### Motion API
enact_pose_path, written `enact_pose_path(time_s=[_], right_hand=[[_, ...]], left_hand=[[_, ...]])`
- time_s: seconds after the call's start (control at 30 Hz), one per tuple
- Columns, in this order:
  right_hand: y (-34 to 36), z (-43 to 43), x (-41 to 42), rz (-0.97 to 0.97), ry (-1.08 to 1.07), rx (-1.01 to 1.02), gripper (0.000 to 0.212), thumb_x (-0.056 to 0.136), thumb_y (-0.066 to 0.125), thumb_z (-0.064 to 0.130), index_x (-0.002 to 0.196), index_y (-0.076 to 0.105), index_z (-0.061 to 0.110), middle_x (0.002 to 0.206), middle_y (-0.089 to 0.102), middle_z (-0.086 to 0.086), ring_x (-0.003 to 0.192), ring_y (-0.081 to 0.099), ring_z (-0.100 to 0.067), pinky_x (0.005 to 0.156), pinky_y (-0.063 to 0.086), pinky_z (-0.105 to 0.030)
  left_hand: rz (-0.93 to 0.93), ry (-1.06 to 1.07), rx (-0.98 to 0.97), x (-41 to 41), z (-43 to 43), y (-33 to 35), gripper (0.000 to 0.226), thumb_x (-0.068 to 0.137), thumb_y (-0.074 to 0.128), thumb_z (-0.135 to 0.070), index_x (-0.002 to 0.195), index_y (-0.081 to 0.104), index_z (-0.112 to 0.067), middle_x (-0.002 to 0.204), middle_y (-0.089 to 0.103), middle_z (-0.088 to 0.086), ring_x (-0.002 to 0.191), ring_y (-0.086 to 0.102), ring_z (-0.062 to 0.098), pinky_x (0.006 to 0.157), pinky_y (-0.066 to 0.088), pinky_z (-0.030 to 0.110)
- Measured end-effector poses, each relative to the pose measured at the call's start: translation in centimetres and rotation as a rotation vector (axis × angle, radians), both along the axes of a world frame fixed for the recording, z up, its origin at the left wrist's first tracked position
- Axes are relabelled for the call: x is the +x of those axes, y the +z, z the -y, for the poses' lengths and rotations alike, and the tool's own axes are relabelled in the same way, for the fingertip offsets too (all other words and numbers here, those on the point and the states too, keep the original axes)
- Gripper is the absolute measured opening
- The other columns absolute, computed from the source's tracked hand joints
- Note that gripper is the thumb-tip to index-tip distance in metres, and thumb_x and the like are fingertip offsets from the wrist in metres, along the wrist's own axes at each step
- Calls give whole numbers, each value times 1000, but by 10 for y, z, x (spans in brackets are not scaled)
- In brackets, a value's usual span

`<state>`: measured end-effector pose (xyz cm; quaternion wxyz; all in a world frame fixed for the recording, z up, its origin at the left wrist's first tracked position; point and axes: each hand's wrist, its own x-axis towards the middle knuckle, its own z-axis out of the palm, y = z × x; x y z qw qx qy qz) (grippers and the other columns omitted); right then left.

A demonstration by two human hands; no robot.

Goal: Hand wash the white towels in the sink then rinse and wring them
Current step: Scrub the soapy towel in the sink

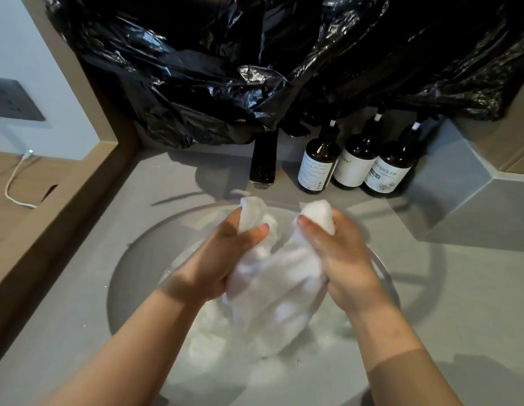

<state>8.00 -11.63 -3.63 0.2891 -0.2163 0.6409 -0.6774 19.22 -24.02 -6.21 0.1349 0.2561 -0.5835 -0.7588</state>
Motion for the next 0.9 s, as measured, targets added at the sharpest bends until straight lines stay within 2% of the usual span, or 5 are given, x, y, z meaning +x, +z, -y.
enact_pose_path(time_s=[0.2, 0.43, 0.57, 0.7, 0.9], right_hand=[[47, -9, -4, 37, -73, -234, 14, 73, 69, 20, 80, 61, 11, 68, 63, -1, 66, 62, -14, 59, 52, -27], [-50, -14, -38, 282, -105, 224, 4, 78, 69, 6, 74, 67, 7, 63, 64, -7, 62, 60, -22, 59, 47, -25], [-87, -24, -25, 311, 148, 432, 33, 77, 63, -2, 108, 58, 6, 81, 57, -13, 62, 53, -19, 53, 40, -28], [-94, -30, -18, 122, 349, 743, 8, 78, 65, -3, 81, 60, 4, 67, 53, -8, 53, 51, -12, 51, 40, -21], [-98, -28, -13, 123, 264, 722, 12, 89, 62, 15, 91, 63, 3, 76, 66, -4, 65, 57, -8, 57, 43, -15]], left_hand=[[-207, -116, 144, 12, 13, 37, 52, 82, 65, -28, 120, 54, 5, 92, 66, 20, 81, 67, 28, 63, 56, 32], [125, -199, 227, 9, 22, -34, 63, 71, 64, 6, 129, 46, -9, 120, 58, 26, 109, 59, 39, 97, 45, 57], [304, -99, 201, 6, 20, -70, 73, 73, 59, 22, 136, 44, -14, 121, 58, 24, 111, 59, 37, 89, 52, 46], [543, -20, -106, 8, 21, -84, 32, 68, 76, 0, 100, 67, -3, 99, 69, 18, 93, 67, 35, 87, 54, 46], [673, -58, -665, 6, 19, -78, 49, 81, 73, -32, 122, 57, -10, 111, 63, 5, 102, 58, 23, 86, 43, 28]])
